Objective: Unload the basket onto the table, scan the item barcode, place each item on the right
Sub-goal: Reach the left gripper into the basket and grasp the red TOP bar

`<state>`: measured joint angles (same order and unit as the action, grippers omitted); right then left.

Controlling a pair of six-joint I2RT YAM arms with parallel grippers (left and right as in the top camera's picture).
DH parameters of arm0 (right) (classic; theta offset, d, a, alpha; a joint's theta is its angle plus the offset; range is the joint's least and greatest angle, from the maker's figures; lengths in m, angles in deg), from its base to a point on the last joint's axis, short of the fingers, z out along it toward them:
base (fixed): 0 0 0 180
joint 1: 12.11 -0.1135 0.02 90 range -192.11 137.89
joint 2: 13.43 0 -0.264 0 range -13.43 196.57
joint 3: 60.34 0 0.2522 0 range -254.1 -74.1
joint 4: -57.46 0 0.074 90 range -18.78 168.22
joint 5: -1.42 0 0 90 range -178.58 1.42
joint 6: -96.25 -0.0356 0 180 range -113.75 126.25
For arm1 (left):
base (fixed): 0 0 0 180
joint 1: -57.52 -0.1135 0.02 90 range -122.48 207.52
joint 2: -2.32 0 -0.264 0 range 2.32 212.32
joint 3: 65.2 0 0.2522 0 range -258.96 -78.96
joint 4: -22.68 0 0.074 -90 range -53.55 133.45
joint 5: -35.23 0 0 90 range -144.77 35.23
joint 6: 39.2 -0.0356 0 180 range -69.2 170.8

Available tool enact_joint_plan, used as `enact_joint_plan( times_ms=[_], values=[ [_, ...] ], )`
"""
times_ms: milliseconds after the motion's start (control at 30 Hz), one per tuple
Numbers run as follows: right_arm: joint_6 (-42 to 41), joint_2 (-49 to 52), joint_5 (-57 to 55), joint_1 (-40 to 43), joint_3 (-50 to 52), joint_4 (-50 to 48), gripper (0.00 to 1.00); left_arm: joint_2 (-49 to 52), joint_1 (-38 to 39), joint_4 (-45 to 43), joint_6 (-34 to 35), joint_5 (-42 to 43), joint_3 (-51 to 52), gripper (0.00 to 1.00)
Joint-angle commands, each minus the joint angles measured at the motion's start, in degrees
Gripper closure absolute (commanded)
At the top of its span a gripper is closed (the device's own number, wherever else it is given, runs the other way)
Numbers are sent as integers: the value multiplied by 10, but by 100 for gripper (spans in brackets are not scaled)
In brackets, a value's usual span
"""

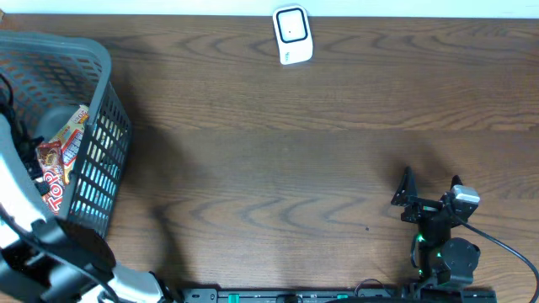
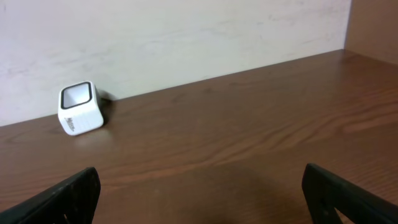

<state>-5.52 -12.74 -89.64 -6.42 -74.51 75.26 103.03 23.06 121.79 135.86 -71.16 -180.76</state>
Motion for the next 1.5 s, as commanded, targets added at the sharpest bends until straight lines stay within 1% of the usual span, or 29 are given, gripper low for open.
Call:
enact_joint_plan(
  times_ms=[0,67,133,300,433,600,733,800,833,867,967,1033,1100,1167,1300,1467],
  values=[
    [-6,-3,1,3,1,2,1,29,-3,5,148,24,1,2],
    [-6,-3,1,3,1,2,1,49,-3,5,205,24,1,2],
    [-6,-3,1,3,1,2,1,69,-3,1,236,23,1,2],
    [-6,-3,1,3,1,2,1,125,-3,-15,240,22,1,2],
    [-6,-3,1,3,1,3,1,164,-10,-27,265,6,1,2],
    [-6,-3,1,3,1,3,1,201,-25,-63,265,-2,1,2],
    [-6,-3,1,3,1,2,1,224,-31,-88,250,-2,1,2],
    [-6,-3,1,3,1,2,1,234,-31,-102,220,-1,1,2],
    [-6,-3,1,3,1,2,1,238,-31,-109,199,0,1,0],
    [-6,-3,1,3,1,2,1,242,-31,-117,177,3,1,4],
    [-6,-3,1,3,1,2,1,247,-31,-127,141,5,2,9],
    [-6,-3,1,3,1,2,1,248,-31,-127,139,5,3,9],
    [-6,-3,1,3,1,2,1,248,-31,-126,137,9,3,13],
    [-6,-3,1,3,1,3,1,248,-31,-126,137,10,3,14],
    [-6,-3,1,3,1,2,1,248,-31,-126,137,17,3,13],
    [-6,-3,1,3,1,2,1,248,-31,-130,137,60,3,12]
  ],
)
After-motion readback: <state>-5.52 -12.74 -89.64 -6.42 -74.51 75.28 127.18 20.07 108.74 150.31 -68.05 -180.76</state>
